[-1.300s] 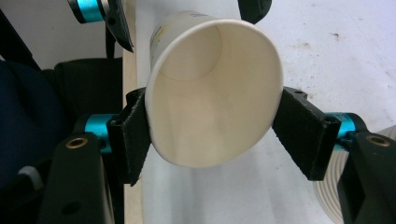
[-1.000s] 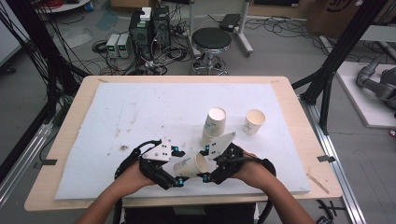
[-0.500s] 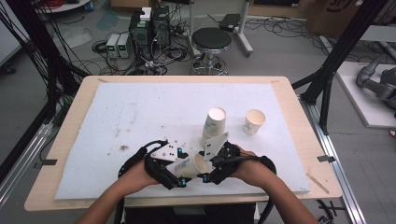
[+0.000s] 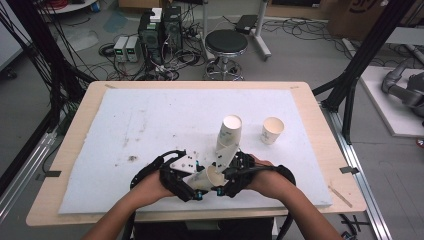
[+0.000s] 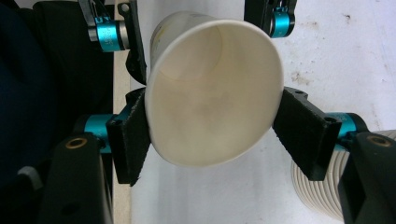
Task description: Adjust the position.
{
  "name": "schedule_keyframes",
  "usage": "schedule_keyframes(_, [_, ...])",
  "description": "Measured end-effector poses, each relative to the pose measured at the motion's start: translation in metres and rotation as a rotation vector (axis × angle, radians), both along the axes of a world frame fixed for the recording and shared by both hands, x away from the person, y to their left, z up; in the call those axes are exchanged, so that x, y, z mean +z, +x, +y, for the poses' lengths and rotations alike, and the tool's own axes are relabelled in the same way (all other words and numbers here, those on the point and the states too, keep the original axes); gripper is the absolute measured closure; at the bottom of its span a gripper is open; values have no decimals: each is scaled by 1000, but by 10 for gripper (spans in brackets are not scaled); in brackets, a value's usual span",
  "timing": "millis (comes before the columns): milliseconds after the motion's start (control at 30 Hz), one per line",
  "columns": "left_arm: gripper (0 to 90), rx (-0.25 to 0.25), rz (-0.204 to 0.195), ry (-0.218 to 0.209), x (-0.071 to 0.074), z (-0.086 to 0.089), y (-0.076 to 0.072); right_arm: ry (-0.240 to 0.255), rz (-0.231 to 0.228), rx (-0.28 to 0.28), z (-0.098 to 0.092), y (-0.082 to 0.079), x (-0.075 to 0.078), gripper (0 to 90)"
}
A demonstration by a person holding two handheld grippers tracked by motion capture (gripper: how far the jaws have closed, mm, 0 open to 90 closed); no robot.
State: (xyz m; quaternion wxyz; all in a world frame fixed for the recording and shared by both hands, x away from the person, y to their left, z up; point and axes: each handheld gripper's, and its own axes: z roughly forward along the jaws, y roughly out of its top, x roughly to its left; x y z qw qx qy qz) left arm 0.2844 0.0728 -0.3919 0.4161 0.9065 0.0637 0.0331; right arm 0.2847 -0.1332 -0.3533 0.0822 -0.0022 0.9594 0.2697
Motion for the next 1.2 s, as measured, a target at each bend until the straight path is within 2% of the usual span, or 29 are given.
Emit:
schedule_keyframes(433, [350, -14, 23, 19, -4, -2, 0, -15, -9, 22, 3, 0, -3, 313])
schedule_keyframes(533, [351, -19, 24, 19, -6, -3, 0, -16, 4, 21, 3, 0, -3, 314])
schedule_keyframes(833, [356, -1, 30, -16, -11, 0, -2, 6, 19, 12, 2, 1, -5, 298])
schedule_keyframes(933, [352, 12, 24, -32, -11, 2, -2, 38, 30, -6, 0, 1, -4, 275])
schedule_keyframes(1200, [351, 61, 29, -88, -16, 15, -2, 192, 66, -52, -18, 3, 0, 264])
